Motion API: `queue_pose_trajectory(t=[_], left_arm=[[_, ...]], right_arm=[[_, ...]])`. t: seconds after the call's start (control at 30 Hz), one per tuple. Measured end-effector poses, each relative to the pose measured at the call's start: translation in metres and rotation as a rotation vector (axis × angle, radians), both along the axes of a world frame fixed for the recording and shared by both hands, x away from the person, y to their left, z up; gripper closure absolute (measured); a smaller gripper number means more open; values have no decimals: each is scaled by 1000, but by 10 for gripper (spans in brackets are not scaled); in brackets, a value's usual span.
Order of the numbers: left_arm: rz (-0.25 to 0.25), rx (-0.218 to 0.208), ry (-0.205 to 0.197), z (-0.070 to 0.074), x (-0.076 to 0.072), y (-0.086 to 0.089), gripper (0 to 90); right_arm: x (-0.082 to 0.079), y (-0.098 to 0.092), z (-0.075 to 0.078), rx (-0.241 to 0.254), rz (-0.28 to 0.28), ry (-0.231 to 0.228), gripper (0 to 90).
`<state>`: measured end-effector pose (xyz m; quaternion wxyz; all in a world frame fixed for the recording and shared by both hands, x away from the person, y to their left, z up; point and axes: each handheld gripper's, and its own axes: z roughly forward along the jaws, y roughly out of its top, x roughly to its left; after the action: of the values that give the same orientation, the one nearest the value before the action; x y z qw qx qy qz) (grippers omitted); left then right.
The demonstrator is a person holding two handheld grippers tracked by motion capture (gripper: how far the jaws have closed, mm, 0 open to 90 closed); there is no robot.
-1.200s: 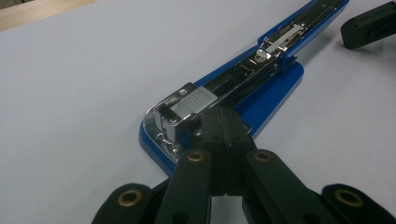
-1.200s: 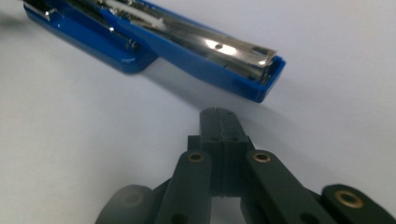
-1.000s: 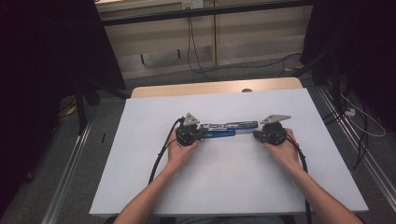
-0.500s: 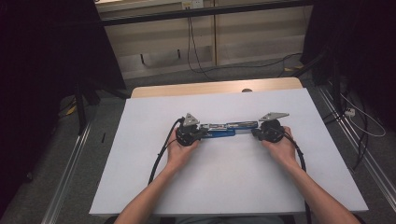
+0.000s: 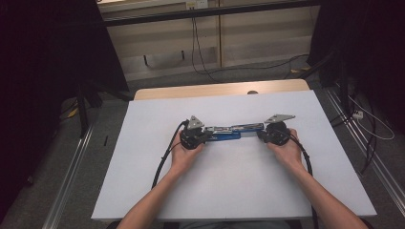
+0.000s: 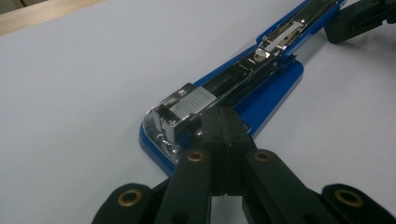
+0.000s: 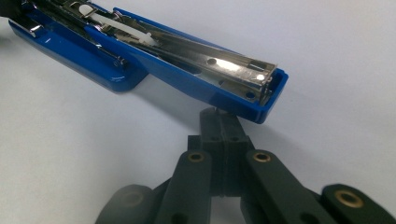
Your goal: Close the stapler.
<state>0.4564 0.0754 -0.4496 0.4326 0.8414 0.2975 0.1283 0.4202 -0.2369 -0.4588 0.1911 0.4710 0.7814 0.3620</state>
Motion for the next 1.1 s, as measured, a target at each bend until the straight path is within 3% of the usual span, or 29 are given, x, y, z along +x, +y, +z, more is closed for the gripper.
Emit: queue_pose_trajectory(t=[1.1], left_arm=[[11, -5, -10, -1, 0, -1, 900]], right_arm=[[0, 0, 2, 27, -10, -46, 900]])
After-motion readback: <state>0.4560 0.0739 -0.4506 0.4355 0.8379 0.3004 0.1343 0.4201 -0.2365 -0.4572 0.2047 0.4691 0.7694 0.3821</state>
